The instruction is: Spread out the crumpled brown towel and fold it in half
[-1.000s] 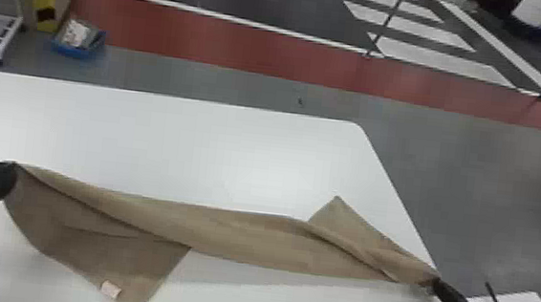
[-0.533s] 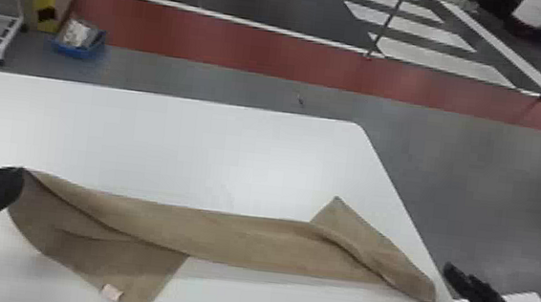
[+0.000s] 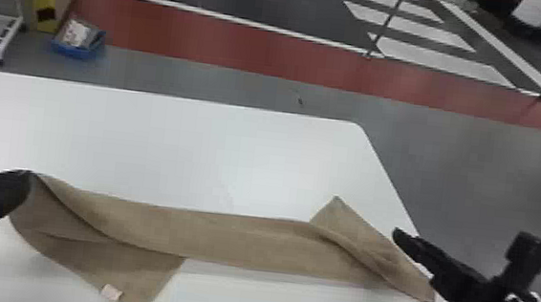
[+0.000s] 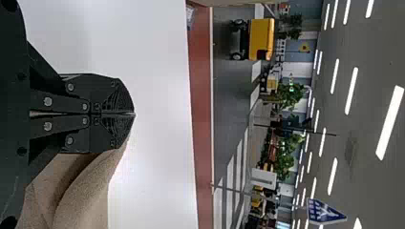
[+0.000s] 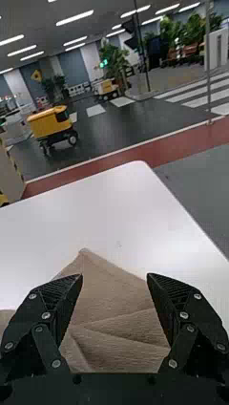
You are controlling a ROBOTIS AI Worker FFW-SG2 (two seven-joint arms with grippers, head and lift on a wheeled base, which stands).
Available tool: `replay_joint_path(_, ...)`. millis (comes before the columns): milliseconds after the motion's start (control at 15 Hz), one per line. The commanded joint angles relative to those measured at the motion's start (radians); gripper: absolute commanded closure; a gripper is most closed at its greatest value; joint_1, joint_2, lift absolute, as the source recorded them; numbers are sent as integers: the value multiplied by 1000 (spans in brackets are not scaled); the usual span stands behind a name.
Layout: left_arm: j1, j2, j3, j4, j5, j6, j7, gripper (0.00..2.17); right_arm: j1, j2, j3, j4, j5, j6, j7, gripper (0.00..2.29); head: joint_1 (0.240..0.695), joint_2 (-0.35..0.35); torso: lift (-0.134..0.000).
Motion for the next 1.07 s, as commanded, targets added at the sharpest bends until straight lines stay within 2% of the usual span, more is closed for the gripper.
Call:
replay_joint_path(0,3,0,1,0,0,1,-3,2064,-15,-4,116,-8,44,29,0,475,695,-350,-120)
replay_joint_path(200,9,0,2,-1,1,-5,-11,2064,-65,-1,245,0,187,100,0,475,695,-310,-120)
replay_joint_path(333,9,0,5,2,1,-8,-14,2064,-81,1,276,3,220,118,-4,475,695,-262,-120)
replay_joint_path(533,4,0,4,13,3,-15,-17,2064,-94,-3,280,9,239,143,-4,596,695,-244,-120)
replay_joint_path(600,1,0,1,16,3,-15,-17,2064,-99,-6,280,11,247,152,-3,822,695,-243,-120)
replay_joint_path(667,-3,-2,-1,19,3,-15,-17,2064,-104,-6,279,12,248,164,0,1301,695,-243,-120)
replay_joint_path(733,-5,-2,-2,19,3,-15,-17,2064,-105,-7,277,15,248,161,0,1642,695,-245,-120)
replay_joint_path(800,-6,-2,-2,20,3,-15,-17,2064,-108,-7,273,17,245,152,8,1774,695,-246,-120)
replay_joint_path(1000,-11,-2,-1,28,3,-21,-15,2064,-114,-9,270,17,222,32,17,1774,695,-249,-120)
